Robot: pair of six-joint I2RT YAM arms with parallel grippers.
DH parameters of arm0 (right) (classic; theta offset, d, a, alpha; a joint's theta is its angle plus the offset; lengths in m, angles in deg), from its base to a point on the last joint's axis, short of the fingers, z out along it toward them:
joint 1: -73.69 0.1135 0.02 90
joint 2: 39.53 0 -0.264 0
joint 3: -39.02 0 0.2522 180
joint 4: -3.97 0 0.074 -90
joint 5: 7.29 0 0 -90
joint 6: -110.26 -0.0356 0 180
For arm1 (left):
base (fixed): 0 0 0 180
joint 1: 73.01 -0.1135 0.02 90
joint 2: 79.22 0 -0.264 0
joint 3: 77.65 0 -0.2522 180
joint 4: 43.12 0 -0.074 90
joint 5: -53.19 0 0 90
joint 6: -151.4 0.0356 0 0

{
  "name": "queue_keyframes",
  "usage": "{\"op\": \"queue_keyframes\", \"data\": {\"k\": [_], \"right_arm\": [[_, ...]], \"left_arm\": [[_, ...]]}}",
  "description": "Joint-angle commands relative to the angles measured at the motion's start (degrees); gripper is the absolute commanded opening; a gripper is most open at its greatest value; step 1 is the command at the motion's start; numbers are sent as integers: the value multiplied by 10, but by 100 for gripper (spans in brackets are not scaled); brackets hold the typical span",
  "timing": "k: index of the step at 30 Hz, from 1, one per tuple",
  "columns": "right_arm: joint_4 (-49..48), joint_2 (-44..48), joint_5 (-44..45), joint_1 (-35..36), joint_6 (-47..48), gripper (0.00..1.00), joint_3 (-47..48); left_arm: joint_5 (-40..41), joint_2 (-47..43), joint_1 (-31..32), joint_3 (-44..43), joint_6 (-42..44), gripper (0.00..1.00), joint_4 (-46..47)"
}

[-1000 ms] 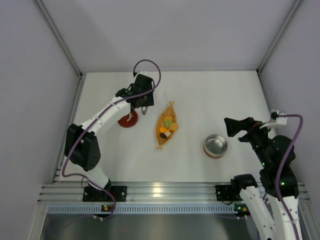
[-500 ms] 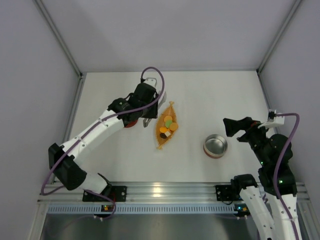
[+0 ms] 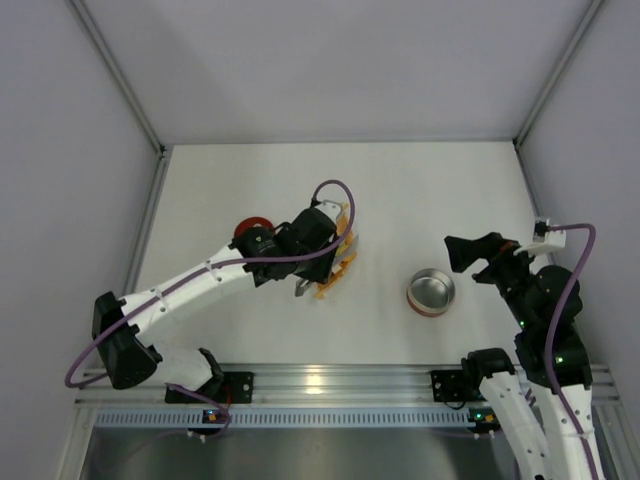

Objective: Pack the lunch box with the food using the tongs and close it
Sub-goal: Pick up the fake food from the plate.

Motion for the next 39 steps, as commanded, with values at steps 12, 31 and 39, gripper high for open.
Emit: {"op": "queue_keyframes", "data": {"k": [12,31,39], "right_arm": [[-24,-5,-4,-9,1,100,6],[-6,0,10,-9,14,99,14],[2,3,19,-9,20,99,17]], "left_arm": [[12,-1,11,14,-9,49,8],[11,42,14,10,1,55,33],[10,63,14,11,5,55,44]]}}
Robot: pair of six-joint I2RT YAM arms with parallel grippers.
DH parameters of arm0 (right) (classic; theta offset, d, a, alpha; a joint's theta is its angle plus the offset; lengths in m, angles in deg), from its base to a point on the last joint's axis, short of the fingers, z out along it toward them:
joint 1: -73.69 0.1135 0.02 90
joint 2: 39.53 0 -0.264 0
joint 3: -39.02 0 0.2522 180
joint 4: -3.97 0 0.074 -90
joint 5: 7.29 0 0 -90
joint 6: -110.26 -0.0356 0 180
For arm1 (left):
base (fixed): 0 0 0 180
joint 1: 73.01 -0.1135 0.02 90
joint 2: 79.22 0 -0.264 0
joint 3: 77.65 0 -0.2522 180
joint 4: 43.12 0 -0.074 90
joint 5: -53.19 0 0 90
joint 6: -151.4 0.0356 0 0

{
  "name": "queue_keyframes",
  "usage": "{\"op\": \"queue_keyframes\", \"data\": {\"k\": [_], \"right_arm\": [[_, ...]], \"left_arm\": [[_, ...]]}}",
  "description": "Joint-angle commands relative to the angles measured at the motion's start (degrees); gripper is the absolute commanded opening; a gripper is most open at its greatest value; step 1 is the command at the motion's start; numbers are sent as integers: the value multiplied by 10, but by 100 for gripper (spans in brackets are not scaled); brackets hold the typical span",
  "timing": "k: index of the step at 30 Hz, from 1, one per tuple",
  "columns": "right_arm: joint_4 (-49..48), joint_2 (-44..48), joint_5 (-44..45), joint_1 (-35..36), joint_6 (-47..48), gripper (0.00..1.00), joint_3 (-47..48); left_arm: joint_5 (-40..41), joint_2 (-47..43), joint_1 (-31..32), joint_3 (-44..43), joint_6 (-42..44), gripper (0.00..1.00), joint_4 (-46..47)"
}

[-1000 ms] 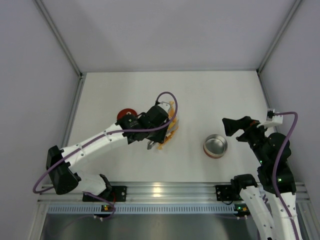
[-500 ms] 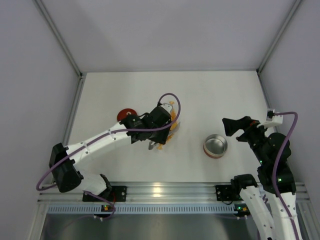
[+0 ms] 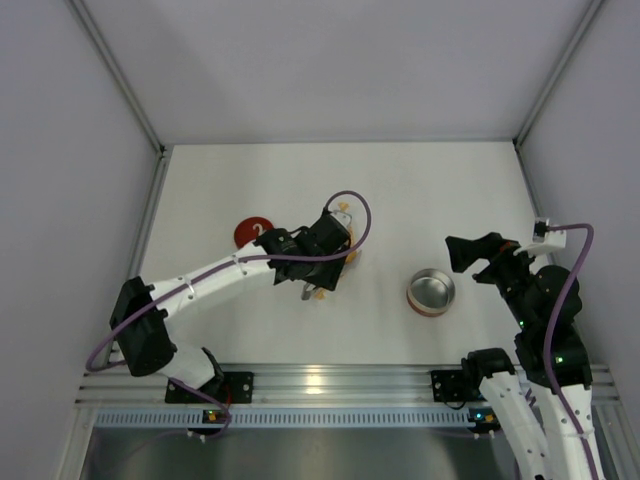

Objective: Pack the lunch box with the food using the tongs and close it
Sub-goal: Pick up the fake food from the plate.

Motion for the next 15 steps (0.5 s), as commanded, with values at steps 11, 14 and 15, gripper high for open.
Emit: {"op": "queue_keyframes", "data": {"k": [11,14,15], "right_arm": [[3,4,17,-8,15,99,15],[3,4,17,-8,16,100,15],[2,4,17,-9,16,100,15]], "left_arm": [[11,12,3,-5,7,57,41],[13,16,3,-6,8,57,41],[14,17,2,-6,9,57,41]]}}
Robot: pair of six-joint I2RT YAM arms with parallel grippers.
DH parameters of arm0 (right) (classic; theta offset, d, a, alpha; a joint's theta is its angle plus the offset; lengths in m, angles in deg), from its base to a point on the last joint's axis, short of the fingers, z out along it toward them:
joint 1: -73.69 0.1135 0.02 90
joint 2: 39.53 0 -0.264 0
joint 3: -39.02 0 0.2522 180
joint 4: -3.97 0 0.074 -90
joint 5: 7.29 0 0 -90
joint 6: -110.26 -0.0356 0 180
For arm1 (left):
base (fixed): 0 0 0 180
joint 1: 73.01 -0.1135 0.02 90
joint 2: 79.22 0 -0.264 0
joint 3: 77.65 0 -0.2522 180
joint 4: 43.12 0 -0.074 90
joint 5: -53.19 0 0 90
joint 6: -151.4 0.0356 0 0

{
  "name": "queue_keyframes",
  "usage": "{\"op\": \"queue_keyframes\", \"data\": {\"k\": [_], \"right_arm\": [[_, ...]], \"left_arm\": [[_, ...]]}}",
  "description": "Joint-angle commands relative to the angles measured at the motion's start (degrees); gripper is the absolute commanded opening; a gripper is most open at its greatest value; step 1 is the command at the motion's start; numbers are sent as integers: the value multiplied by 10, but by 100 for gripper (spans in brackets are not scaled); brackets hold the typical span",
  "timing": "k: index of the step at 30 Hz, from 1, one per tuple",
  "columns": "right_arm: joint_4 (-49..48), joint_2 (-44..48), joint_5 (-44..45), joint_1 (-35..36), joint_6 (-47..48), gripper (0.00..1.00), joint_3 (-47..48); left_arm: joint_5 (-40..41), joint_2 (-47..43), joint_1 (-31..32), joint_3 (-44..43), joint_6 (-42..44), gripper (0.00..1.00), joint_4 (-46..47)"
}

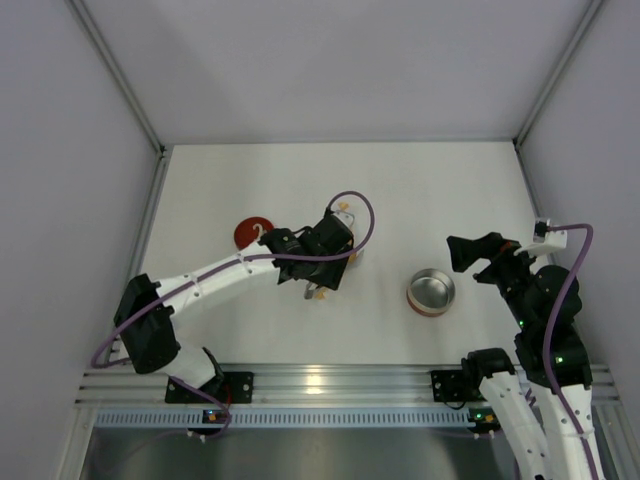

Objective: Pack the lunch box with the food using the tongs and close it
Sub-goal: Pick up the fake food from the plate.

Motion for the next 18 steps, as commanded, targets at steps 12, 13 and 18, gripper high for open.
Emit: {"op": "queue_keyframes", "data": {"k": [12,13,18], "right_arm": [[1,3,7,-9,13,99,12],[1,3,8,-9,14,100,12],[1,3,8,-9,14,100,12]], "left_arm": [[13,6,3,-5,7,57,25],[13,6,3,-5,7,56,25],[14,10,3,-6,7,53,25]]}}
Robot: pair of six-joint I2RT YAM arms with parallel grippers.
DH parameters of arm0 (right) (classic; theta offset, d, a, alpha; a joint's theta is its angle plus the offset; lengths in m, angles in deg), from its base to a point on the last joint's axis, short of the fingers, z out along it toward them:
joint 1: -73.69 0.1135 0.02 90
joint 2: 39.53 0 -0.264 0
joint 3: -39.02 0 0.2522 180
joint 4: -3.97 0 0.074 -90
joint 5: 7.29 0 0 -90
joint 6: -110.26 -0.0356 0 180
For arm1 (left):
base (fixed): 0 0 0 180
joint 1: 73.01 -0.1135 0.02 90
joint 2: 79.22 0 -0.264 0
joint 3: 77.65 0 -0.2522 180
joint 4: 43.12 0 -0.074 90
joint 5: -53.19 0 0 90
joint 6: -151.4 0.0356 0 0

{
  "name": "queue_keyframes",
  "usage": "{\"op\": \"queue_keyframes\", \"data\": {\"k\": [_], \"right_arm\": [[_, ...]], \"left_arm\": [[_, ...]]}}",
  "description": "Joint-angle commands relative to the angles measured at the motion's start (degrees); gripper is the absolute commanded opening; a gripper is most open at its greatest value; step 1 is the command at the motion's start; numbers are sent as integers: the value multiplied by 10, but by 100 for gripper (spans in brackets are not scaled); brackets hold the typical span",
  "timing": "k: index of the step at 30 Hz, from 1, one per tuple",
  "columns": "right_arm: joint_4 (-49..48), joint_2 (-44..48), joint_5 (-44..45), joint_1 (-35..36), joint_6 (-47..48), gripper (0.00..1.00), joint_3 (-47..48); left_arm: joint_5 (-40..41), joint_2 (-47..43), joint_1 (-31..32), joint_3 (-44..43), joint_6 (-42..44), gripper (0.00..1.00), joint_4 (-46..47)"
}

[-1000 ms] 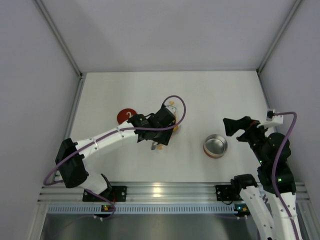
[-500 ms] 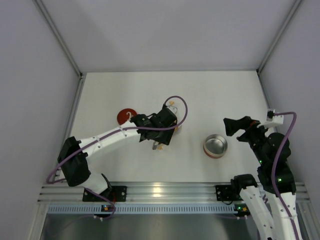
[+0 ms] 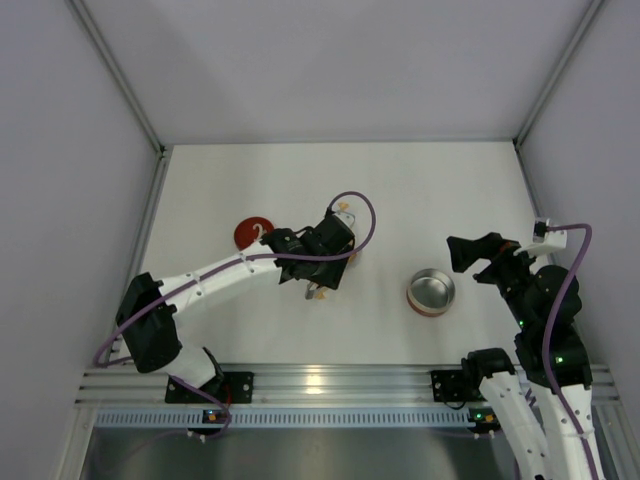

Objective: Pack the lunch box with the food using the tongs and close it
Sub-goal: Pick up the fake food from the plate.

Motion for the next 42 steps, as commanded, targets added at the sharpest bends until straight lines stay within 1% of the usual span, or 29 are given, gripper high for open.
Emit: {"op": "queue_keyframes", "data": {"k": [1,8,15,27,31,32,34,36,37,42], "right_arm": [[-1,3,7,-9,8,99,11],[0,2,6,-9,8,100,12],[-1,1,5,-9,8,99,12],[-5,-2,2,-9,7,100,13],[-5,-2,1,-9,6,99,14],[-6,-2,1,-8,6,100,14],[-4,-2,0,-9,4,99,15],[-5,-2,0,-9,3,99,15],[-5,-2,1,-9,3,100,16],[-1,-2,1,-9,0,99,20]], "left_arm": [[12,0,3,-6,6,53,21],[13,0,3,-4,6,46,21],[26,-15,2,-5,3,41,14],[48,-53,3,-5,-6,41,-4],[33,-57,3,-13,-2,40,-4],[17,-57,3,-16,2,39,-4],[14,-57,9,-27,11,39,-2],[21,-54,28,-38,20,39,0],[24,-51,35,-57,21,39,-3],[44,-7,102,-125,27,39,-17]]}}
